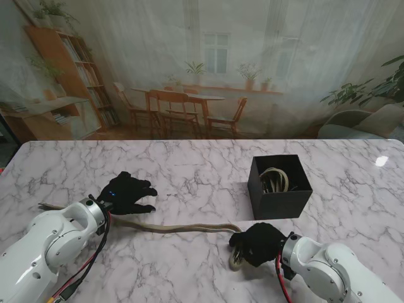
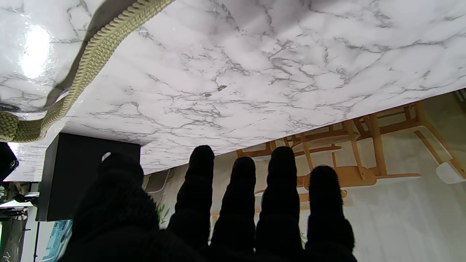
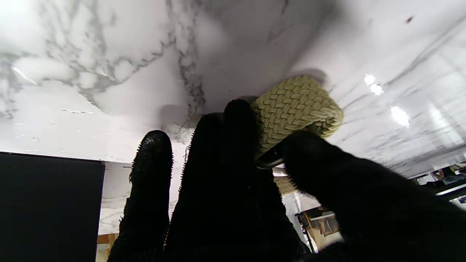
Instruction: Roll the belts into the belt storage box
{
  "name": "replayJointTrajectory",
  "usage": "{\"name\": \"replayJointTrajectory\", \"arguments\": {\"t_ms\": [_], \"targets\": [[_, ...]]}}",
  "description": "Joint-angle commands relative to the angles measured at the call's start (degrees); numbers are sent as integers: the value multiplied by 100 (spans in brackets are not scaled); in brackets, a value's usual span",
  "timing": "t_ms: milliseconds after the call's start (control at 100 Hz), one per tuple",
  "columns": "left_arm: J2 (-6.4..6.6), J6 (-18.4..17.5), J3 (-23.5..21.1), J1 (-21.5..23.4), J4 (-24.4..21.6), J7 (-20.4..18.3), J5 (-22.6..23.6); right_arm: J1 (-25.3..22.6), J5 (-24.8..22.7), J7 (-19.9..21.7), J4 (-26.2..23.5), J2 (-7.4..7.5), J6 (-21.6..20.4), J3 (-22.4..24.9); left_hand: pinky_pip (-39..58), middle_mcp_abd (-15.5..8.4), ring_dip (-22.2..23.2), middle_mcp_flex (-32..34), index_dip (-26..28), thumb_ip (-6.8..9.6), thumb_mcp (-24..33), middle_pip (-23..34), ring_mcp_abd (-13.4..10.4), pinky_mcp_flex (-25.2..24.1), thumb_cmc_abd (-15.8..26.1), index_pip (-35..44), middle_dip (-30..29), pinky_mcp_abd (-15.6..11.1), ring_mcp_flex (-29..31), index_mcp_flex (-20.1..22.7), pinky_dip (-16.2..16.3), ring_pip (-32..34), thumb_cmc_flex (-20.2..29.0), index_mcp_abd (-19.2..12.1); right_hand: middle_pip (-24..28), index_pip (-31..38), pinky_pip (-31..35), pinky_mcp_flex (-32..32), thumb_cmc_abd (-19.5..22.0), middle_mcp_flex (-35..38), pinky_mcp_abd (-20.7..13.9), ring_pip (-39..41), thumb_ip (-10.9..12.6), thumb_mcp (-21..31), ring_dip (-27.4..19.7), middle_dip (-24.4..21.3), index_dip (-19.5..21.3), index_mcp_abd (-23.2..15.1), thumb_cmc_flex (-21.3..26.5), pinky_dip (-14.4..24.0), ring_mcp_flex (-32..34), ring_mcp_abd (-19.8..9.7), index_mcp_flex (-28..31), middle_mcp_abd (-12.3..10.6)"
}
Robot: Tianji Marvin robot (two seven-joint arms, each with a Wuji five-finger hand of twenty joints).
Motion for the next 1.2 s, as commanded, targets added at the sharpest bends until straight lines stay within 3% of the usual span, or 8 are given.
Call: {"name": "replayJointTrajectory", "arguments": {"t_ms": [0, 140, 220, 340, 440, 650, 920, 1190], "targets": [[-17, 21, 13, 11, 16, -70, -7, -20, -80, 15, -6, 53, -21, 3, -178, 18, 49, -51, 9, -42, -117, -15, 41, -104, 286, -17, 35, 278, 27, -59, -91, -43, 97, 78, -485, 368, -79, -20, -433, -258, -239, -407, 240, 947, -161, -139, -14, 638, 191, -101, -208, -530, -24, -212], [-17, 5, -2, 14, 21, -41, 1, -5, -303, 48, -26, 66, 48, -19, -221, 15, 49, -58, 10, -43, -120, -18, 38, -114, 291, -20, 35, 288, 25, -65, -102, -47, 89, 87, -491, 586, -35, 279, -1080, -50, -440, -470, 290, 1410, -212, -141, 54, 463, 901, -135, 22, -631, 29, -447], [-17, -8, -12, 19, 22, -31, 8, 1, -662, -118, -14, 65, 63, -53, -230, 10, 49, -55, 11, -43, -118, -17, 33, -113, 292, -18, 36, 289, 30, -61, -102, -46, 94, 84, -329, 826, 57, 651, -978, 299, -589, -381, 132, 747, -187, -84, 142, 124, 1004, -189, 380, -749, 392, -772], [-16, -9, -22, 34, 17, -38, 12, 27, -1165, -622, 99, 55, 192, -178, -234, 10, 50, -54, 12, -43, -120, -15, 38, -101, 290, -17, 37, 293, 31, -58, -98, -46, 93, 86, -187, 1173, 214, 1012, -1354, 812, -547, -99, -820, -513, -81, 86, 267, -511, 993, -269, 838, -655, 1103, -888], [-16, -1, -23, 38, 10, -62, -3, 59, -1409, -1179, 265, 33, 455, -317, -234, 12, 50, -64, 12, -44, -124, -19, 41, -98, 291, -20, 36, 291, 24, -66, -92, -49, 87, 82, 733, 2586, 546, 1097, -1000, 1017, -178, 702, -1080, -1124, 351, 732, -296, -1425, 1051, -162, 1256, -142, 1237, -513], [-17, 2, -27, 45, 5, -69, -14, 29, -1359, -1388, 318, 3, 643, -375, -240, 8, 51, -64, 14, -44, -123, -18, 35, -92, 296, -17, 37, 293, 19, -63, -83, -50, 83, 84, 1530, 2879, 687, 523, -439, -90, 1067, 1052, -1133, -1836, 1229, 1779, 656, -2867, 873, 428, 1210, 723, 1559, 153], [-16, -18, -31, 37, 17, -58, -9, 26, -1122, -1243, 304, 5, 358, -339, -249, 11, 51, -71, 15, -43, -121, -20, 32, -94, 300, -17, 36, 283, 20, -63, -77, -51, 85, 77, 781, 2931, 87, -9, -593, -3008, 1523, 201, -1092, -1985, 1044, 820, 497, -2900, 355, 550, -221, 843, 1711, 604], [-15, -13, -18, 26, 26, -68, -18, 126, -871, -1483, 493, -30, 313, -452, -254, 11, 52, -69, 17, -43, -120, -18, 38, -90, 297, -13, 37, 291, 20, -57, -70, -50, 87, 79, 879, 3130, -414, -142, -731, -1657, 1728, 130, -1074, -1907, 712, 527, 116, -2499, 366, 394, -150, 850, 1989, 289]]}}
